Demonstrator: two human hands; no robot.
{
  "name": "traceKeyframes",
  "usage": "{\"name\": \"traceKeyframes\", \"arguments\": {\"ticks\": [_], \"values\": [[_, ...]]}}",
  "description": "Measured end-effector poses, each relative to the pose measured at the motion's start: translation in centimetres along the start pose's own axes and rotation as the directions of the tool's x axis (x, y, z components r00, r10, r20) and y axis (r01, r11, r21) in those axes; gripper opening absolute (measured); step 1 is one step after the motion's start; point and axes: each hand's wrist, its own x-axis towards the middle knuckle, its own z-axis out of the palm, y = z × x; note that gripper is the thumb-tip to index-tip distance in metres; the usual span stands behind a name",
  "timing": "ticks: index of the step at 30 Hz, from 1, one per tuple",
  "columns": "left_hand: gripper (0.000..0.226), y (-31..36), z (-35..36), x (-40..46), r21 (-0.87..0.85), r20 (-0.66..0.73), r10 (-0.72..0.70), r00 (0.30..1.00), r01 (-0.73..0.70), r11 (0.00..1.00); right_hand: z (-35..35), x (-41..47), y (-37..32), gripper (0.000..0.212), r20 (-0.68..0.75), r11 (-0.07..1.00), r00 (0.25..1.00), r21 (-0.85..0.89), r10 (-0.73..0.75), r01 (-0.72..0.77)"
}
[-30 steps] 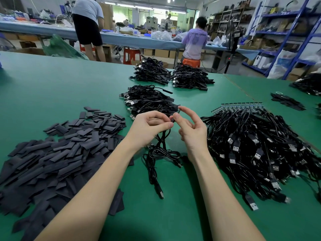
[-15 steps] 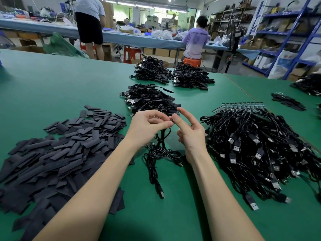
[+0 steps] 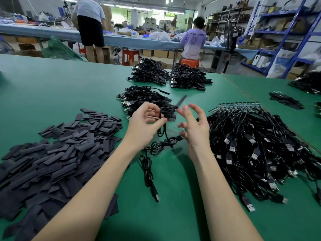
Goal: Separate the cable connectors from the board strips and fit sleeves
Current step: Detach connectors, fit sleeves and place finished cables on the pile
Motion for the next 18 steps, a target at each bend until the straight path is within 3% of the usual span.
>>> {"name": "traceKeyframes", "arguments": {"ticks": [2, 4, 6, 12, 15, 18], "values": [[0.026, 0.0, -0.2, 0.4, 0.011, -0.057, 0.055, 0.997, -0.055, 0.998, -0.6, 0.0, 0.2, 0.025, 0.083, 0.953, 0.995, -0.301, 0.057, -0.030], [0.027, -0.2, -0.6, 0.6, 0.012, -0.113, 0.082, 0.990, -0.082, 0.997, -1.2, 0.0, 0.8, 0.036, 0.194, 0.805, 0.974, -0.592, 0.119, 0.020], [0.027, -0.4, -0.9, 0.7, 0.029, -0.150, 0.092, 0.984, -0.089, 0.996, -1.4, 0.0, 1.2, 0.045, 0.242, 0.683, 0.958, -0.726, 0.152, 0.075], [0.020, 0.1, -1.5, 1.2, 0.201, -0.145, 0.223, 0.964, -0.192, 0.961, -1.3, 0.2, 1.5, 0.045, 0.214, 0.585, 0.963, -0.807, 0.163, 0.080], [0.021, 1.5, -1.5, 3.5, 0.419, -0.100, 0.420, 0.902, -0.345, 0.840, -1.2, 0.1, 1.7, 0.043, 0.200, 0.529, 0.973, -0.842, 0.119, 0.108], [0.018, 2.5, -1.3, 7.8, 0.606, 0.052, 0.512, 0.857, -0.435, 0.666, -0.8, -0.1, 2.0, 0.039, 0.223, 0.463, 0.970, -0.873, 0.099, 0.154]]}}
